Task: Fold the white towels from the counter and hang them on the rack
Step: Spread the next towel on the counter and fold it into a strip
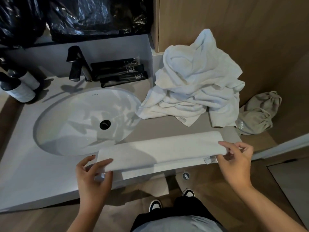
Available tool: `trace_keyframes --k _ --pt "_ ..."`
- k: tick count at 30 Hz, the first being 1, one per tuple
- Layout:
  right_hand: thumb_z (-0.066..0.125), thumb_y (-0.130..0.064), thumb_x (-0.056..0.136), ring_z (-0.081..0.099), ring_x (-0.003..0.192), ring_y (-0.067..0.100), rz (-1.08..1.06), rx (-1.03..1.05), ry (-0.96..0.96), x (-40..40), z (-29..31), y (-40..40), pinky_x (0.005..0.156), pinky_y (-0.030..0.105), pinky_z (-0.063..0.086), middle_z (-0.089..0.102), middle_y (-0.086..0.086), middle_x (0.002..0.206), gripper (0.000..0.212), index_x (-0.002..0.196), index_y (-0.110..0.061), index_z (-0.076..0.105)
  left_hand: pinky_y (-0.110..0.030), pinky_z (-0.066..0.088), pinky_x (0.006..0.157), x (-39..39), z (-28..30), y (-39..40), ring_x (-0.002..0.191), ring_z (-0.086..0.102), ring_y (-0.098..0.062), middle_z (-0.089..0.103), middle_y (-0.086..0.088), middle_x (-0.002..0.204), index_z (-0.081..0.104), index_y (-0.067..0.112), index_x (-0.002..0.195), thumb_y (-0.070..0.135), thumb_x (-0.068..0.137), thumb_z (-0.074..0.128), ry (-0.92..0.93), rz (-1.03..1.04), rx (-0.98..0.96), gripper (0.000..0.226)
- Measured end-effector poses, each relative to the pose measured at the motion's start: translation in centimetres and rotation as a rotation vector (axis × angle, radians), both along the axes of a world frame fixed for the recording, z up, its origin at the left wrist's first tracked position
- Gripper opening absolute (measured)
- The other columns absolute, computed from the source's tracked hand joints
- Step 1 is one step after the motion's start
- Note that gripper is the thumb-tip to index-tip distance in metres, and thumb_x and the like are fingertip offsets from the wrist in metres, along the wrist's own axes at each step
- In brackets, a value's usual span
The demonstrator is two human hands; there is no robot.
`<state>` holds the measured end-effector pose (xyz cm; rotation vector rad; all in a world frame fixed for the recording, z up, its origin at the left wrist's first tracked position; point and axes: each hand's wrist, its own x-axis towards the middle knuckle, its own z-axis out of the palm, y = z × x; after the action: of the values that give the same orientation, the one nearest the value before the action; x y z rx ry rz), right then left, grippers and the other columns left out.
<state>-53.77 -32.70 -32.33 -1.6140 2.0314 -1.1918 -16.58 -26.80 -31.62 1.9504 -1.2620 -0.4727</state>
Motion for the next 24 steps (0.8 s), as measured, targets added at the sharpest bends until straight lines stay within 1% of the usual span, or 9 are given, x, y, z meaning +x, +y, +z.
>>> trace_keyframes --k 2,4,6,9,12,15,17,20,24 --pt "0.073 0.019 0.07 0.043 0.083 -0.017 -0.06 0.057 -0.067 0.3 0.6 0.0 0.076 -0.001 0.039 0.044 0.021 0.106 0.044 0.107 -0.005 0.072 -0.035 0.049 0.089 -0.2 1.1 -0.4 0.105 0.054 -0.018 0.047 0.001 0.127 0.076 0.028 0.093 0.008 0.081 0.074 0.233 0.117 0.134 0.024" --pt "0.071 0.007 0.078 0.047 0.082 -0.01 -0.089 0.195 -0.113 0.4 0.9 -0.4 0.074 0.008 0.041 0.053 0.023 0.095 0.04 0.113 -0.012 0.072 -0.04 0.053 0.083 -0.2 2.1 -1.0 0.093 0.063 -0.021 0.063 0.003 0.108 0.077 0.03 0.079 0.027 0.08 0.069 0.381 0.181 0.189 0.009" --pt "0.065 -0.008 0.089 0.051 0.063 0.007 -0.105 0.379 -0.283 0.7 1.3 -0.7 0.063 0.027 0.045 0.058 0.018 0.076 0.033 0.119 -0.022 0.068 -0.042 0.054 0.077 0.0 3.0 -1.7 0.077 0.065 -0.025 0.07 0.0 0.083 0.075 0.021 0.07 0.03 0.084 0.065 0.391 0.207 0.257 0.019" --pt "0.047 -0.015 0.102 0.056 0.048 0.024 -0.103 0.507 -0.745 1.7 2.7 -0.8 0.043 0.029 0.044 0.06 0.016 0.071 0.026 0.124 -0.025 0.055 -0.034 0.046 0.064 0.2 3.3 -2.5 0.069 0.059 -0.026 0.066 -0.011 0.073 0.065 0.007 0.077 0.035 0.091 0.064 0.27 0.186 0.404 0.031" --pt "0.038 -0.017 0.104 0.069 0.079 0.038 -0.139 0.509 -1.001 2.6 3.7 -1.0 0.065 0.04 0.056 0.064 0.021 0.097 0.022 0.123 -0.021 0.048 -0.032 0.041 0.056 0.3 3.2 -2.9 0.067 0.059 -0.027 0.065 -0.017 0.074 0.06 -0.001 0.084 0.049 0.085 0.069 0.231 0.172 0.485 0.051" --pt "0.045 -0.027 0.102 0.064 0.092 0.034 -0.211 0.482 -1.17 2.4 3.8 -1.6 0.084 0.044 0.053 0.058 0.017 0.101 0.015 0.108 -0.017 0.055 -0.033 0.042 0.058 0.5 3.1 -3.2 0.067 0.061 -0.028 0.068 -0.02 0.075 0.064 -0.009 0.081 0.05 0.087 0.067 0.325 0.185 0.519 0.059" --pt "0.052 -0.029 0.099 0.063 0.093 0.028 -0.249 0.505 -1.214 1.8 3.5 -2.1 0.084 0.039 0.05 0.059 0.013 0.101 0.014 0.102 -0.018 0.061 -0.035 0.042 0.06 0.3 3.2 -3.3 0.07 0.06 -0.028 0.067 -0.017 0.078 0.065 -0.001 0.082 0.045 0.091 0.064 0.404 0.167 0.546 0.048" --pt "0.059 -0.011 0.095 0.06 0.088 0.026 -0.274 0.504 -1.165 0.7 2.4 -2.6 0.074 0.037 0.051 0.06 0.017 0.107 0.008 0.103 -0.012 0.059 -0.036 0.049 0.067 0.2 3.3 -3.1 0.078 0.063 -0.03 0.068 -0.017 0.089 0.065 0.009 0.087 0.034 0.093 0.065 0.621 0.18 0.524 0.026" --pt "0.058 0.005 0.091 0.061 0.092 0.03 -0.273 0.47 -1.072 -0.1 1.8 -2.8 0.064 0.04 0.053 0.059 0.018 0.108 0.021 0.093 -0.016 0.051 -0.045 0.056 0.09 0.5 3.0 -2.6 0.096 0.066 -0.03 0.068 -0.014 0.101 0.067 0.01 0.097 0.025 0.089 0.069 0.795 0.199 0.485 0.018"
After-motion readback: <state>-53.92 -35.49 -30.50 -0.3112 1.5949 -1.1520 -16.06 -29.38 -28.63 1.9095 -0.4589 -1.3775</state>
